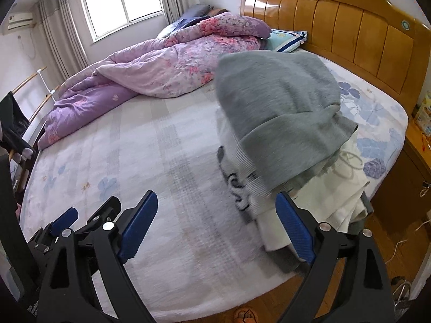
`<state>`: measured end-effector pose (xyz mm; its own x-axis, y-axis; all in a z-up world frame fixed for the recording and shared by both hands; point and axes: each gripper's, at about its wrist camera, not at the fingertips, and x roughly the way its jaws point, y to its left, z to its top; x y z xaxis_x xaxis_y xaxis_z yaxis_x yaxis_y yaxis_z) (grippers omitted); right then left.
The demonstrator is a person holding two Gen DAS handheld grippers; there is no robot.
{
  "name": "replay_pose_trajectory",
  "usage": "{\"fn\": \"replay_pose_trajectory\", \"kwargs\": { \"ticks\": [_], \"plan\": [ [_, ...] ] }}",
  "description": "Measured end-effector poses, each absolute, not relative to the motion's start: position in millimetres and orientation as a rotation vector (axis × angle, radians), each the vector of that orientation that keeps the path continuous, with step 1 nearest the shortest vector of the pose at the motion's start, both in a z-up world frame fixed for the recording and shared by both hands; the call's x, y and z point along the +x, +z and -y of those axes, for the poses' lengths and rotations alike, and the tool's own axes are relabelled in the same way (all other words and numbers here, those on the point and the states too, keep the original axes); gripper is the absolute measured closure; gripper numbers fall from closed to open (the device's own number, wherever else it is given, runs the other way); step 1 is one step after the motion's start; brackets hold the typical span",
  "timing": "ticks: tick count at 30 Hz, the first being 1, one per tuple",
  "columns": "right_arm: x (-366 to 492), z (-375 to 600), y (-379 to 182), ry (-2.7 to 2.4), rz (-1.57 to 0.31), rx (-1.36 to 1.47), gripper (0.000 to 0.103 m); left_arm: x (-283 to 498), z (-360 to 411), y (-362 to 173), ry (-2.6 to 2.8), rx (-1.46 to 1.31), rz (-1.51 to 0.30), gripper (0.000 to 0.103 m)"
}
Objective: Fold large clothes
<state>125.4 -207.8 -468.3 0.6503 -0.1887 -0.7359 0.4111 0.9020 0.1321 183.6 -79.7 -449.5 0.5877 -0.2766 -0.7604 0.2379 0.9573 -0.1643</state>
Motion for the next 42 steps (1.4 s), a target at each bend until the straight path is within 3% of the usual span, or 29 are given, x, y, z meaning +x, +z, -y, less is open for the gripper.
{"fn": "replay_pose_trajectory", "kwargs": {
  "ticks": [21,42],
  "plan": [
    [157,90,-474,-0.303,-0.856,0.232,0.016,193,-47,-458,-0.236,-0.102,-0.936,0.011],
    [138,68,-398,-0.138,-0.839,0.138,0.016,154,-68,-365,-0.142,-0.086,-0.857,0.01]
  ]
}}
